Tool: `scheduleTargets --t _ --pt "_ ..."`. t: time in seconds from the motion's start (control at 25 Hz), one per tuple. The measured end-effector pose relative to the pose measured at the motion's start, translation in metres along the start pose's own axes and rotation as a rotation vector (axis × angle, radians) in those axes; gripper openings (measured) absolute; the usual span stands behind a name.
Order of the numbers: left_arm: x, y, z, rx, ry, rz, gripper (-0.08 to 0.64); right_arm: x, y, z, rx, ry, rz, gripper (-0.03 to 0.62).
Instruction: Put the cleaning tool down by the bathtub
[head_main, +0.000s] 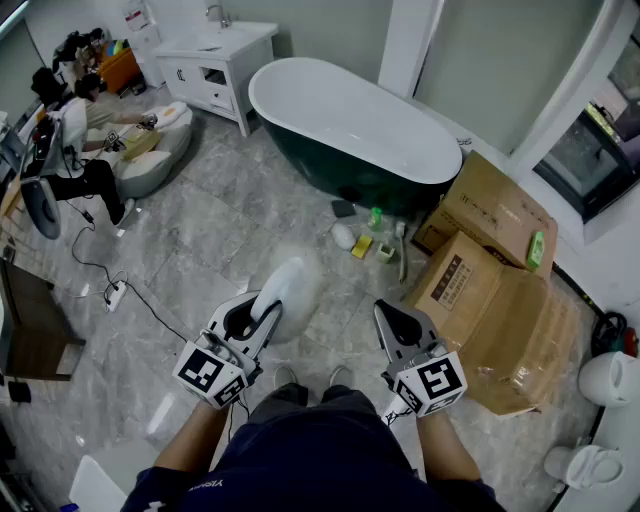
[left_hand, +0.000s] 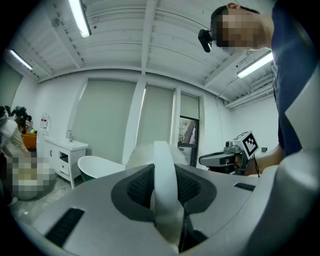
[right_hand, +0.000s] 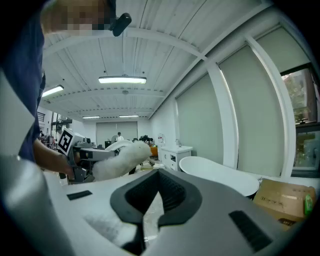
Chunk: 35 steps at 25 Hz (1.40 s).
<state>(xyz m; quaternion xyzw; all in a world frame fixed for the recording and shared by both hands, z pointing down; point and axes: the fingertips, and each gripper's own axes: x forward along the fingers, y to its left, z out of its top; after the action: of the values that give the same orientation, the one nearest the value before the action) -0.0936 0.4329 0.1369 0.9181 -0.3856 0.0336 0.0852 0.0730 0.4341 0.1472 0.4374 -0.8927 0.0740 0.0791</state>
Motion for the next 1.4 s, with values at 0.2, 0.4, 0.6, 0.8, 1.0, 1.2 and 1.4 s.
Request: scheduleTargets --t 0.2,0.4,0.6,0.8,1.0,1.2,1.4 --pt "0.0 -0.004 0.002 0.006 0.008 -0.003 0.109 -0.002 0.002 0.004 -0.004 -0.005 0.007 0.002" --pt "-0.001 -0.006 0.001 0.009 0.011 -0.003 0.109 -0.003 0.002 0.005 0.014 -0.016 0.008 0.003" --pt "-0.004 -0.011 -0.004 0.015 0.013 0.005 0.109 -0.008 0.005 -0.001 0.007 -0.012 0.013 0.003" --pt "0.003 -0.019 -0.006 0.014 0.01 0.016 0.109 -0.015 -0.003 -0.006 0.008 -0.01 0.022 0.003" --pt "0.007 -0.03 -0.01 0.014 0.009 0.037 0.109 -0.024 -0.013 -0.011 0.005 -0.013 0.033 0.003" --pt "0.02 -0.043 -0.009 0.016 0.006 0.061 0.109 -0.034 -0.03 -0.013 0.005 -0.017 0.051 0.003" --pt "0.034 -0.056 -0.012 0.024 0.014 0.069 0.109 -0.041 -0.048 -0.017 0.006 -0.02 0.059 0.003"
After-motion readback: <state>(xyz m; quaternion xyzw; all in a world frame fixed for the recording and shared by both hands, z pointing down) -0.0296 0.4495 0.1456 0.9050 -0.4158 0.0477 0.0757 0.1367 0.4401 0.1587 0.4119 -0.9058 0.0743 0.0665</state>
